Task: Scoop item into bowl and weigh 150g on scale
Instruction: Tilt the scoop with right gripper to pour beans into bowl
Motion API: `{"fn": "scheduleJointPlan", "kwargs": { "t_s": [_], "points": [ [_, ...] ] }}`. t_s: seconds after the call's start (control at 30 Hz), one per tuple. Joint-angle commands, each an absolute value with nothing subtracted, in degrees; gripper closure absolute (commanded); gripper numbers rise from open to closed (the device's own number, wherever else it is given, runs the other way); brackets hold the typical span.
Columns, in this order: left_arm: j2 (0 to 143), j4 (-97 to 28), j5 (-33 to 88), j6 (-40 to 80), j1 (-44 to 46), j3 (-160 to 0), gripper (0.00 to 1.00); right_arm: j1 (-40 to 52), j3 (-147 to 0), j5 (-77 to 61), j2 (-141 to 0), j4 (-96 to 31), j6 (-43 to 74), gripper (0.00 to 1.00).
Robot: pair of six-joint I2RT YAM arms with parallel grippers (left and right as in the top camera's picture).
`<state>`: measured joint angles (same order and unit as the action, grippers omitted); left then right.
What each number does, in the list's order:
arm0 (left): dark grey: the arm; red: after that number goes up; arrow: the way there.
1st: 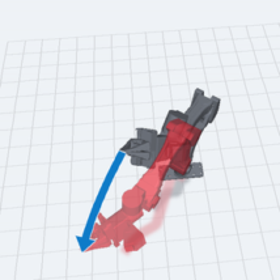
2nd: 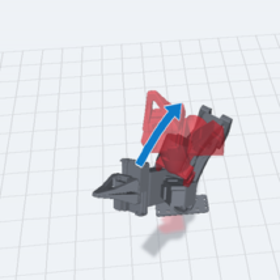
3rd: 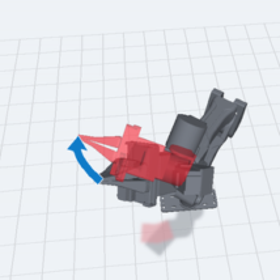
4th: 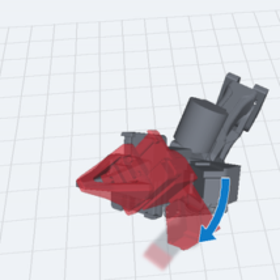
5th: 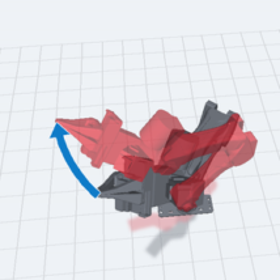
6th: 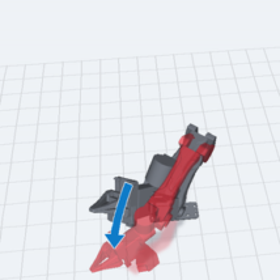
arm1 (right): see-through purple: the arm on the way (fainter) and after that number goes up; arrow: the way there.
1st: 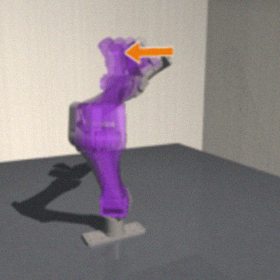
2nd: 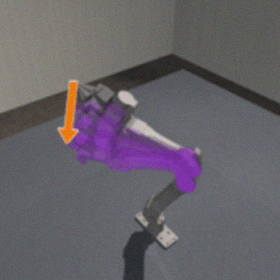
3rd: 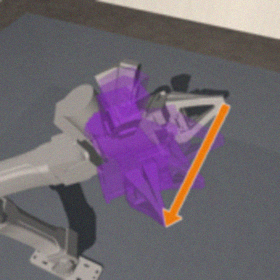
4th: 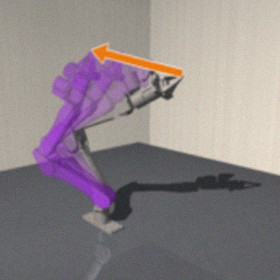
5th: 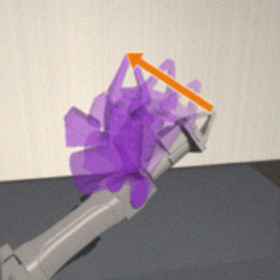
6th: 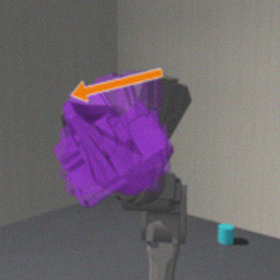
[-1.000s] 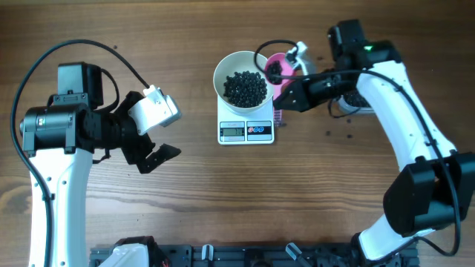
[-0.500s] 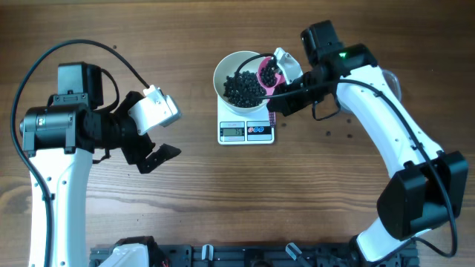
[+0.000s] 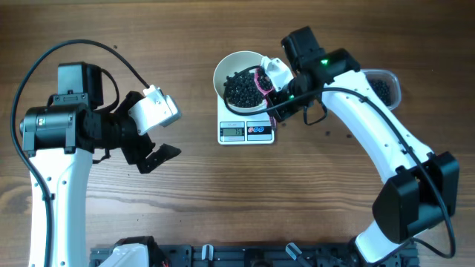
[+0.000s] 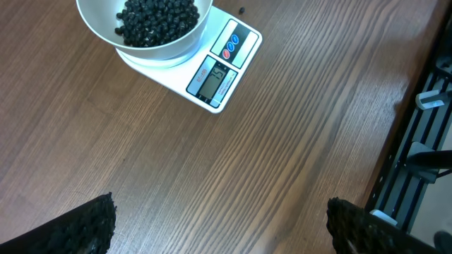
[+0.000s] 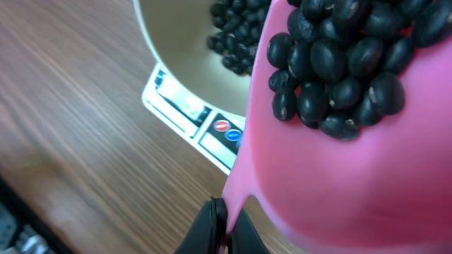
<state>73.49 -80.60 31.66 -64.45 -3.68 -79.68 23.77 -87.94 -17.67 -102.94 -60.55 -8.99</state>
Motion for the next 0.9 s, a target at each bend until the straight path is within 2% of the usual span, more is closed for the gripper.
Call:
{"fn": "scheduleJointPlan", "kwargs": {
  "t_s": [0.0, 0.87],
  "points": [
    [72.9, -80.6, 33.1, -65.6, -3.9, -80.9, 0.0, 24.4, -88.1, -12.0, -101.8, -60.1, -8.9, 0.96],
    [72.9, -80.6, 33.1, -65.6, -3.9, -80.9, 0.0, 27.9, -88.4, -1.5, -101.8, -57.8, -10.6, 0.96]
  ]
}}
